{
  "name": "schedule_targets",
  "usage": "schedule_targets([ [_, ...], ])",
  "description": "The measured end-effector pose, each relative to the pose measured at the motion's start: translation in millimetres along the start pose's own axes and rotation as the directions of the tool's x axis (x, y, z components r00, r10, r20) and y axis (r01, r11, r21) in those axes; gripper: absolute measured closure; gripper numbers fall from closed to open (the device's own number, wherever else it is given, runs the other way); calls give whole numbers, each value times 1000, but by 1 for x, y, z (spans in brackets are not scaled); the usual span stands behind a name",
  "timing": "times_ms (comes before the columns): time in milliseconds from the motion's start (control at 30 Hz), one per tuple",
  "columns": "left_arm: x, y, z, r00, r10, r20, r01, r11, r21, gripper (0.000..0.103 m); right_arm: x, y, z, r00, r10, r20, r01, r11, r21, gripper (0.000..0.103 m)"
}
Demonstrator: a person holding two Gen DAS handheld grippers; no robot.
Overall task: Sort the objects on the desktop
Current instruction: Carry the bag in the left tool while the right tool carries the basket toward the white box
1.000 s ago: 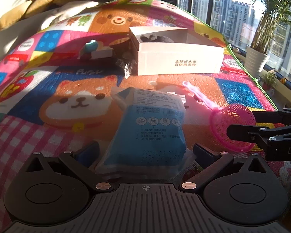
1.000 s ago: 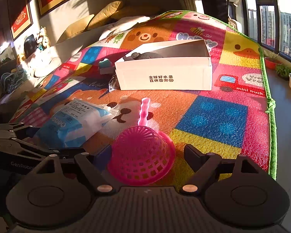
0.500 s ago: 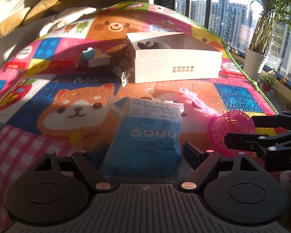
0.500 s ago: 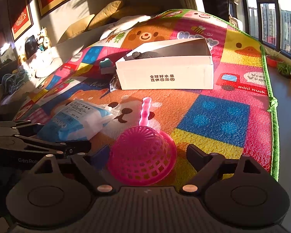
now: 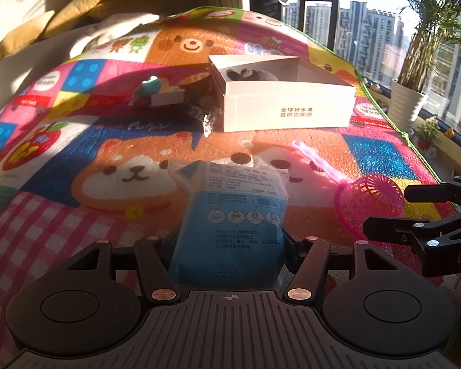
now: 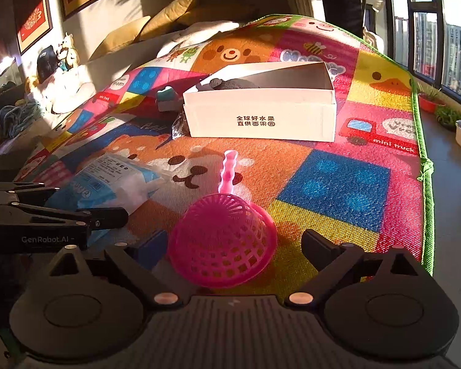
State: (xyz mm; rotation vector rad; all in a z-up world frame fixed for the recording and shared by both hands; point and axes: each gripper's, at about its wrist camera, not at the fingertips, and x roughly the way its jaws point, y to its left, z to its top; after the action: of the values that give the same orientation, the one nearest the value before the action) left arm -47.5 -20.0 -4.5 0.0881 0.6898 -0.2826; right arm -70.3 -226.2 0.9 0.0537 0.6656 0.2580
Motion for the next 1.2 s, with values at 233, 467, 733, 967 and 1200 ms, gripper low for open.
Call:
schedule_targets([
  [233, -11, 9, -9, 1000, 1, 11, 0, 999, -47, 37, -5, 15, -5, 1000, 7, -8, -8, 996, -91, 7],
  [467, -10, 12, -10, 999, -21, 27, 22, 998, -65, 22, -11, 15, -7, 1000, -21, 15, 22, 994, -107, 6],
  [733, -11, 27, -12, 997, -66, 50, 73, 983, -167, 6, -17, 22, -10, 997, -59, 55, 66, 986, -151, 6],
  [967, -10, 26, -12, 997, -65, 45, 72, 985, -157, 3, -5, 32, -4, 999, -43, 15, 46, 977, -210, 6],
  [1200, -11, 28, -13, 996, -72, 51, 80, 982, -170, 2, 13, 27, 6, 999, -19, -40, 11, 983, -183, 20],
])
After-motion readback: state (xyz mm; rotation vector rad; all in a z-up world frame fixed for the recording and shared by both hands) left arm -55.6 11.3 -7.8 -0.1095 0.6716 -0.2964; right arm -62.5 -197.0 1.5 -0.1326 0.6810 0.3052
